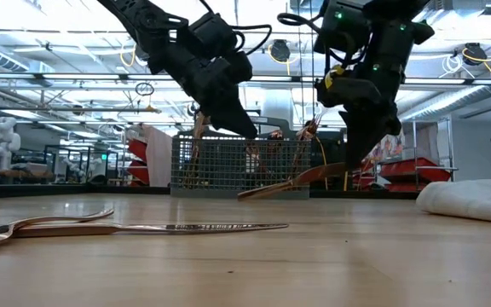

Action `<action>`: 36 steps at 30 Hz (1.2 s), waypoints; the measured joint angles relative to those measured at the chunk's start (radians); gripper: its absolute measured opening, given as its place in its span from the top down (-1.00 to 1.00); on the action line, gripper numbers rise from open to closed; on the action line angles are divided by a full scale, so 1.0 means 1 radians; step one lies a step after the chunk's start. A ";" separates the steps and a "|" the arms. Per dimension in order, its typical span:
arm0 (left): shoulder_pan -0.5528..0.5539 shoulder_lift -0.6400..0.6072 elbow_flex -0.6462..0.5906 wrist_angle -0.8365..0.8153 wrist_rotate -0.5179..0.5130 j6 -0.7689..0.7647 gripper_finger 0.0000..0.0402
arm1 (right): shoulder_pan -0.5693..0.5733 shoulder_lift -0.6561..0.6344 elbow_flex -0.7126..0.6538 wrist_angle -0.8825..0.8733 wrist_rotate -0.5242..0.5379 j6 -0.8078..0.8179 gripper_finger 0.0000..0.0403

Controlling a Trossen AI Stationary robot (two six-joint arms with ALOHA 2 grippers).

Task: Sort silverware
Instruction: Put the top bronze knife into the gray silverware rack

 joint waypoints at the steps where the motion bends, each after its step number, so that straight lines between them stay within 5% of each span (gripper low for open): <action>1: 0.000 0.000 0.000 -0.007 0.008 0.017 0.49 | 0.003 0.000 0.000 0.000 0.000 -0.002 1.00; 12: -0.009 0.035 0.002 0.002 0.019 0.066 0.09 | 0.064 -0.001 0.000 0.014 -0.004 -0.026 1.00; 36: -0.092 0.286 0.175 -0.007 0.042 0.063 0.08 | 0.090 -0.002 0.002 0.116 -0.029 -0.014 1.00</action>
